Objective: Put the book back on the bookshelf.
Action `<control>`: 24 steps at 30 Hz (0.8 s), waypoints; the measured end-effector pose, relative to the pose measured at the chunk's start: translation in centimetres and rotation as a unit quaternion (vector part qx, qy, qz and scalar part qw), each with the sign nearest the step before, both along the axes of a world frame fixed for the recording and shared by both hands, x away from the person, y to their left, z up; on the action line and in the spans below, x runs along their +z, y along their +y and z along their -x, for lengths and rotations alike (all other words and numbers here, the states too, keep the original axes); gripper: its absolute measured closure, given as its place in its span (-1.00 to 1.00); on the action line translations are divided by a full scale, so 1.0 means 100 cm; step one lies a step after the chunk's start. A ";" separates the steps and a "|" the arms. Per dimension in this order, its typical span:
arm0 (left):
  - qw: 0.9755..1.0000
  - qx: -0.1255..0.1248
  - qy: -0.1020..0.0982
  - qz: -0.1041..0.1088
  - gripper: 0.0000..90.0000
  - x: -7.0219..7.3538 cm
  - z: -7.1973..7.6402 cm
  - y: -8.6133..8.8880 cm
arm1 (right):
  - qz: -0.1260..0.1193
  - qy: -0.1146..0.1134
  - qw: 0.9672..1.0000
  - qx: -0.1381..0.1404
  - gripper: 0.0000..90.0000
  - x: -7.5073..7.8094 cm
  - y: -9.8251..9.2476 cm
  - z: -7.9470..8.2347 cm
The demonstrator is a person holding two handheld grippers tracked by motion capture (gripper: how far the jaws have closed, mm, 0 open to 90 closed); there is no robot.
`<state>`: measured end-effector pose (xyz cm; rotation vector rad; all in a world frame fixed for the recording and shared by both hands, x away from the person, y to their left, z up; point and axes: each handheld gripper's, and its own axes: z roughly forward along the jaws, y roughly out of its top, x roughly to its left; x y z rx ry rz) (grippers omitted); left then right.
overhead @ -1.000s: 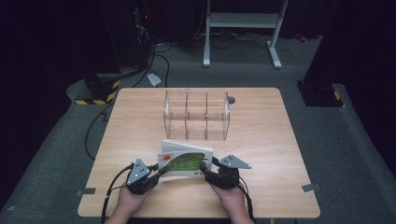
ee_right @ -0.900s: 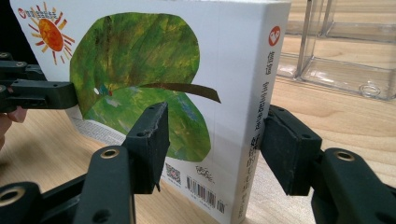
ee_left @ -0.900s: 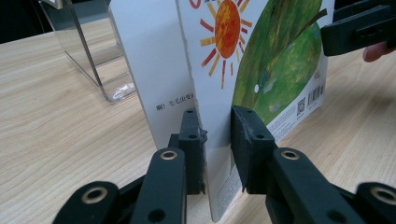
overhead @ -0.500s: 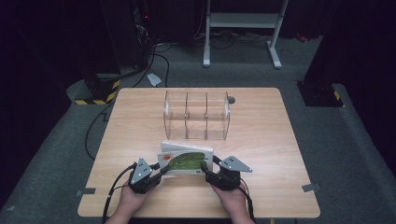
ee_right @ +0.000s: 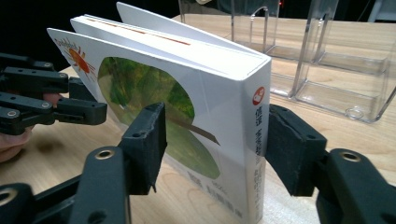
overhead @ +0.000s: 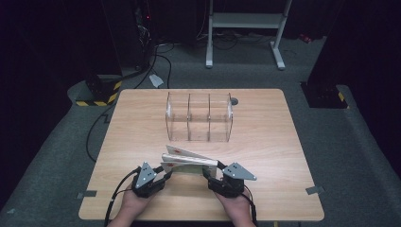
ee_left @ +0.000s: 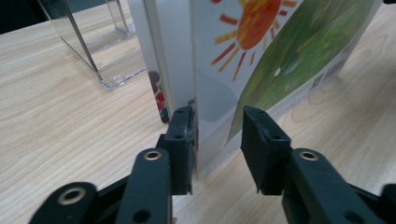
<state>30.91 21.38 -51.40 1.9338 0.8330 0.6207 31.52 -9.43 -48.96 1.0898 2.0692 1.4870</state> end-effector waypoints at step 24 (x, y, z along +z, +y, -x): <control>0.999 0.022 0.014 0.027 -0.28 0.002 -0.003 0.008 | 0.009 -0.008 0.998 0.054 -0.36 0.005 -0.006 -0.020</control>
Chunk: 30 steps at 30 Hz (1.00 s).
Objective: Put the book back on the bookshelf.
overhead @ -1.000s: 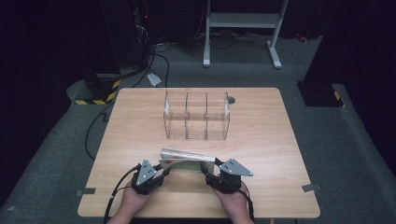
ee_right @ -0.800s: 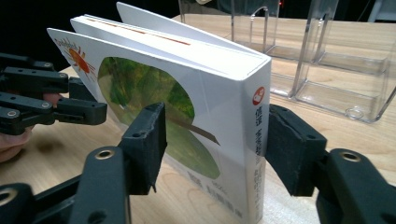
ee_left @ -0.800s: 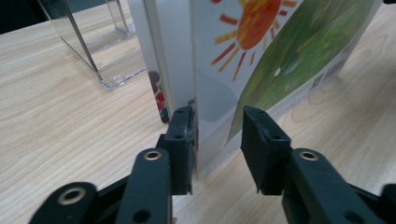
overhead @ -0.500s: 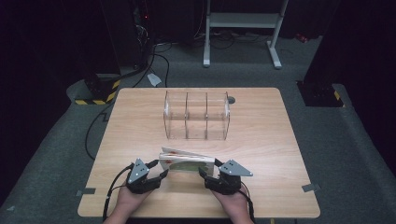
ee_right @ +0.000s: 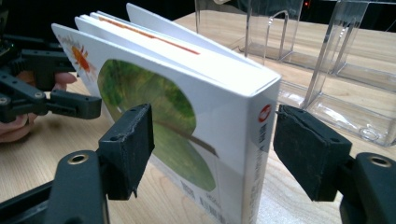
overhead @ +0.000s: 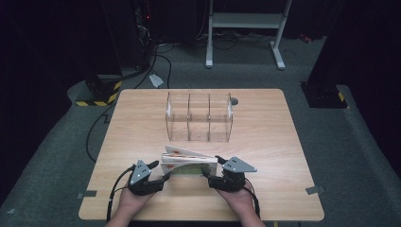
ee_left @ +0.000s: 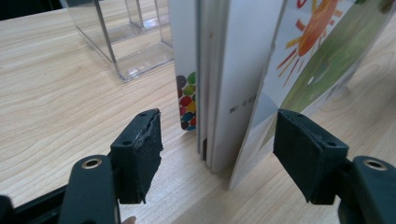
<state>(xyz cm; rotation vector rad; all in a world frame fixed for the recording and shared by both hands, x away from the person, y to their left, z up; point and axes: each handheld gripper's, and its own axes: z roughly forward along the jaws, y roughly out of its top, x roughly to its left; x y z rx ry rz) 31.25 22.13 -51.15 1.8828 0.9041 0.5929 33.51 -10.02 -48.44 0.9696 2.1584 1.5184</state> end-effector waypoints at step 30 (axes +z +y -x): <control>0.999 0.029 0.013 -0.002 -0.29 0.002 -0.006 0.015 | 0.026 -0.023 0.998 0.061 0.25 0.000 0.006 -0.002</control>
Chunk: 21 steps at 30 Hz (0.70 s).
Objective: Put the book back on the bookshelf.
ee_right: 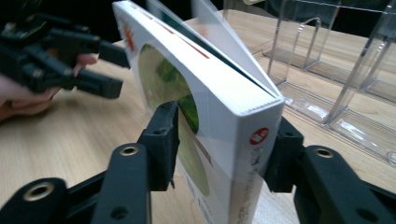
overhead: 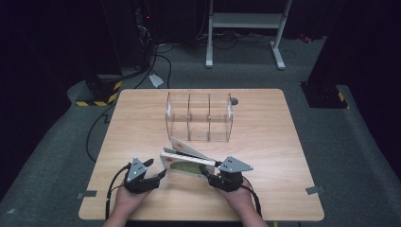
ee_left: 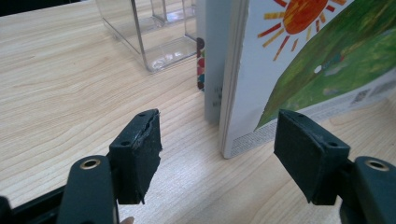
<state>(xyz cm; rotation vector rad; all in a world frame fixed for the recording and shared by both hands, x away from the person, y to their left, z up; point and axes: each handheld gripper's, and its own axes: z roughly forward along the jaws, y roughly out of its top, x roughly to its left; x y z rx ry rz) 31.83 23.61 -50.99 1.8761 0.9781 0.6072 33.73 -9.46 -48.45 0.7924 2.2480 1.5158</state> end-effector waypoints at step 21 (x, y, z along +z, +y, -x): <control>0.998 0.042 0.026 -0.035 -0.28 -0.006 -0.011 0.016 | -0.011 -0.001 1.000 0.000 0.32 0.000 0.002 0.009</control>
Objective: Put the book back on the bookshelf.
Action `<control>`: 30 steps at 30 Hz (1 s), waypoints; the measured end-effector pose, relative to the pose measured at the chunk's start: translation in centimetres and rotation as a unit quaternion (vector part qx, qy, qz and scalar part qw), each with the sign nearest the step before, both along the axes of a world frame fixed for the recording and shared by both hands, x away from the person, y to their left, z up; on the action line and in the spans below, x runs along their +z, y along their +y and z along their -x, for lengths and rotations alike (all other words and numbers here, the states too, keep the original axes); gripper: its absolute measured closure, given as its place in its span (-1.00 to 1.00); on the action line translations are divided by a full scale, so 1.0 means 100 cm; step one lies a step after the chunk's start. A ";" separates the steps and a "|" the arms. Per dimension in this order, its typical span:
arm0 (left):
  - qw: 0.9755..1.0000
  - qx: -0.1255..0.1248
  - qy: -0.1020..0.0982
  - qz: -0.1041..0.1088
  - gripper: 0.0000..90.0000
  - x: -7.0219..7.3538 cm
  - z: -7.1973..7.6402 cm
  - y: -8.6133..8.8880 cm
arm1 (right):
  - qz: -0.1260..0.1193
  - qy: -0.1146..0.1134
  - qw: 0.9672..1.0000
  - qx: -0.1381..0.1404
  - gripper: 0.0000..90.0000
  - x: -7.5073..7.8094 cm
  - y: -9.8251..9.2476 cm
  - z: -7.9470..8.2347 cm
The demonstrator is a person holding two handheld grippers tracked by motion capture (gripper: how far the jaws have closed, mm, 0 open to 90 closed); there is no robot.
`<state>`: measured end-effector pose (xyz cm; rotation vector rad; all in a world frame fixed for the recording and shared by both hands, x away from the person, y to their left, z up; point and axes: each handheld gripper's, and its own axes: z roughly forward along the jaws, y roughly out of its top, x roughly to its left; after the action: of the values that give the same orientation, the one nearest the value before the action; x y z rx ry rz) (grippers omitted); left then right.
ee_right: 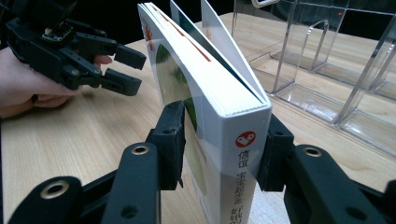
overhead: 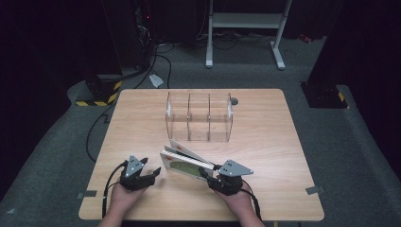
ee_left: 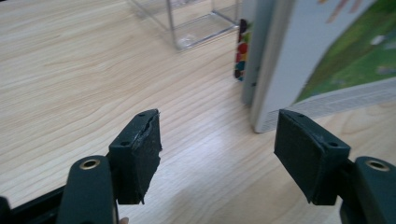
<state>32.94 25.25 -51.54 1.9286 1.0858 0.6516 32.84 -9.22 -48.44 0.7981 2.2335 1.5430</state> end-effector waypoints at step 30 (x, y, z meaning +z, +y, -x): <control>0.992 0.098 0.079 -0.012 -0.35 -0.013 -0.018 0.026 | 0.001 -0.034 0.999 -0.016 0.67 0.005 0.009 0.009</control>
<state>34.69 27.83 -52.86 1.9354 1.3849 0.6295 31.94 -8.35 -47.94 0.7650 2.1647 1.5293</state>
